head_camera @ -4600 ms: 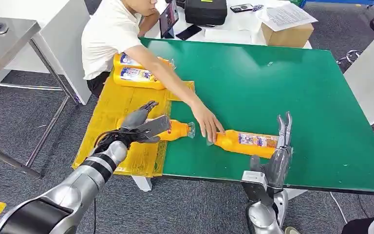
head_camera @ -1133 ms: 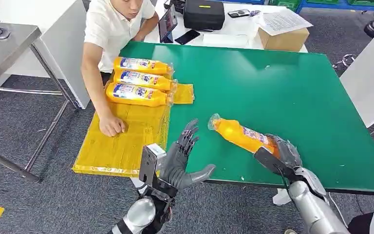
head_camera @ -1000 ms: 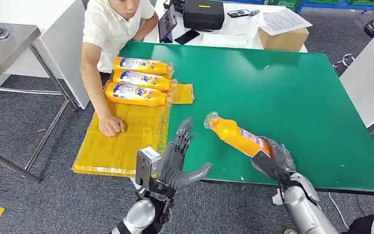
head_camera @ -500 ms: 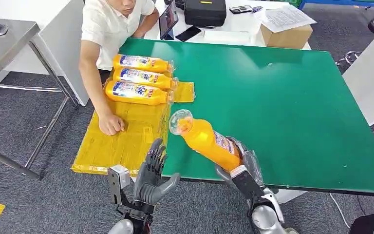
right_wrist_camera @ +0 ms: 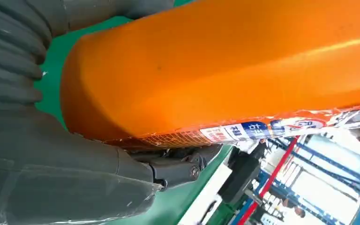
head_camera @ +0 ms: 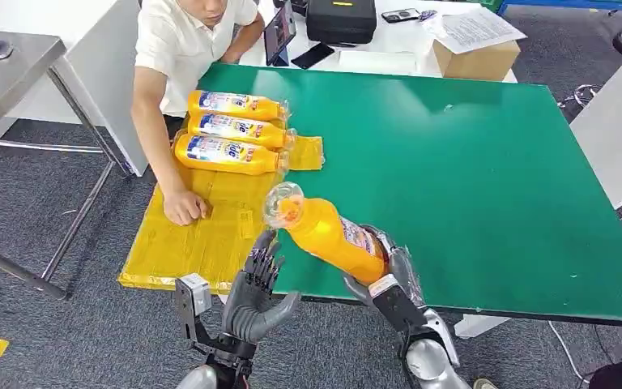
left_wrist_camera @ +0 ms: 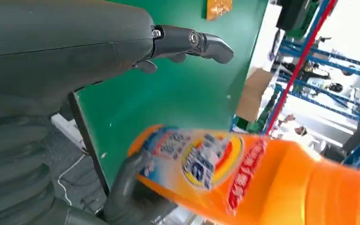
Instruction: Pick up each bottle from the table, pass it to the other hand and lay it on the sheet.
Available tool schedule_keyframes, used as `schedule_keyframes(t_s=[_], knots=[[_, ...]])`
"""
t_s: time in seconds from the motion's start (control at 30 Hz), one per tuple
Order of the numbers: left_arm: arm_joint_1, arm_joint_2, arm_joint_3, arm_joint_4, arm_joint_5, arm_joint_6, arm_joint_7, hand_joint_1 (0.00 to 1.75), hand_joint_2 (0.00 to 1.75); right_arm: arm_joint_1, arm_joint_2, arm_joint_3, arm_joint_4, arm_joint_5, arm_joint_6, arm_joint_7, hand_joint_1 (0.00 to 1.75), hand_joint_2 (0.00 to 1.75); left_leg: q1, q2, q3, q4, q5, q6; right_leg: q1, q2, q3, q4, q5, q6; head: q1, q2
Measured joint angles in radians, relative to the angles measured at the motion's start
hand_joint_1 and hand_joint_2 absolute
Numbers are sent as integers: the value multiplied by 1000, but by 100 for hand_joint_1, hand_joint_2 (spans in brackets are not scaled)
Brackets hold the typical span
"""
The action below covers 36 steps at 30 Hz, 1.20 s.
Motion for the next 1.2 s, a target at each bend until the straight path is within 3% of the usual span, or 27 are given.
schedule_keyframes(t_s=[0.27,0.53,0.97,1.0,1.03,1.07,1.1,1.17,1.2], knots=[[-18,-1,-7,-13,-127,-35,9,0,175,-69,1,107,141,79,101,59,175,175,0,0,0,0,0,0,0,0,0,0,0,0,0,0],[-59,-6,-3,30,-134,-37,31,0,175,-125,5,169,203,137,65,66,175,175,0,0,0,0,0,0,0,0,0,0,0,0,0,0],[-175,-62,19,163,-176,116,38,0,175,-164,39,286,234,216,-17,87,175,175,0,0,-1,0,1,0,0,0,-1,0,0,0,0,0],[-181,-64,19,173,-176,120,37,42,175,-166,39,289,236,216,-18,89,175,175,0,0,-1,0,1,0,0,0,-1,0,0,0,0,0],[-186,-66,19,185,-176,120,31,42,175,-167,40,292,237,212,-18,90,175,175,0,0,-1,0,0,0,0,0,-1,0,0,0,0,0],[-191,-68,20,196,-169,115,22,133,175,-169,41,296,237,203,-14,90,175,175,0,0,-1,0,0,0,0,0,-1,0,0,0,0,0],[-196,-71,22,203,-156,107,16,175,175,-172,41,298,237,194,-12,89,175,175,0,0,-1,0,1,0,0,0,-1,0,0,0,0,0],[-200,-75,31,208,-135,93,-2,175,175,-177,42,303,237,172,-10,79,175,175,0,0,-1,0,1,0,0,0,-1,0,0,0,0,0],[-202,-77,34,208,-129,88,-7,175,175,-179,42,305,237,164,-9,74,161,175,0,0,-1,0,1,0,0,0,-1,0,0,0,0,0]])
